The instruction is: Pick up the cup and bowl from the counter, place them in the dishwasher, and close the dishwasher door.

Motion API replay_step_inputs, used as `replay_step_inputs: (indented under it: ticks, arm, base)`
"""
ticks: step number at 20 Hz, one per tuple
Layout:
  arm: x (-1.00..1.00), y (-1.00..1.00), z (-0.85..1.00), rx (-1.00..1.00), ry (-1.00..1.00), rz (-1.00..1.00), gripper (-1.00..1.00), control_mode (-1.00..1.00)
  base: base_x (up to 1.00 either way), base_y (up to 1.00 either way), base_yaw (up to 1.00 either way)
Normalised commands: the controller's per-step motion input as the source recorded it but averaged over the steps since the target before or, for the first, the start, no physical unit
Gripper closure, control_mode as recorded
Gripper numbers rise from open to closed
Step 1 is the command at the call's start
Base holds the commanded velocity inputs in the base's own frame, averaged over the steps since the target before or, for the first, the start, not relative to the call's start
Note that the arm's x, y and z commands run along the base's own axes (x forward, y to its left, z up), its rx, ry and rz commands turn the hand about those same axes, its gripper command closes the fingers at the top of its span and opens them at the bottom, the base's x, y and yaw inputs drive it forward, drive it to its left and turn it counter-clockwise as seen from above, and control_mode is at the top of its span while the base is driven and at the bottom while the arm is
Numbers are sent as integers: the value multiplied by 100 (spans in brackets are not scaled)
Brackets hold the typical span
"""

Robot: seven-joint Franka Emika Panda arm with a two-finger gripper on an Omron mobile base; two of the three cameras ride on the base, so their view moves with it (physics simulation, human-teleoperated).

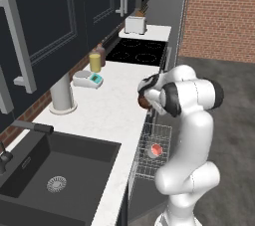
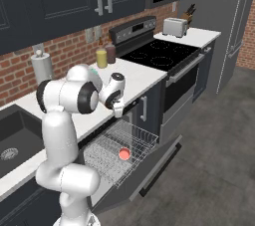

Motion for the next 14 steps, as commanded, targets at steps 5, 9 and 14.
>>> replay_step_inputs:
  ticks: [5, 9, 14]
  arm:
    - [-100, -59, 42, 1, 0, 0, 100, -100]
    - [-73, -67, 41, 0, 9, 4, 100, -100]
    - [-18, -58, -3, 2, 18, 8, 100, -100]
  base:
    - [0, 0, 0]
    - [0, 0, 0]
    - [0, 0, 0]
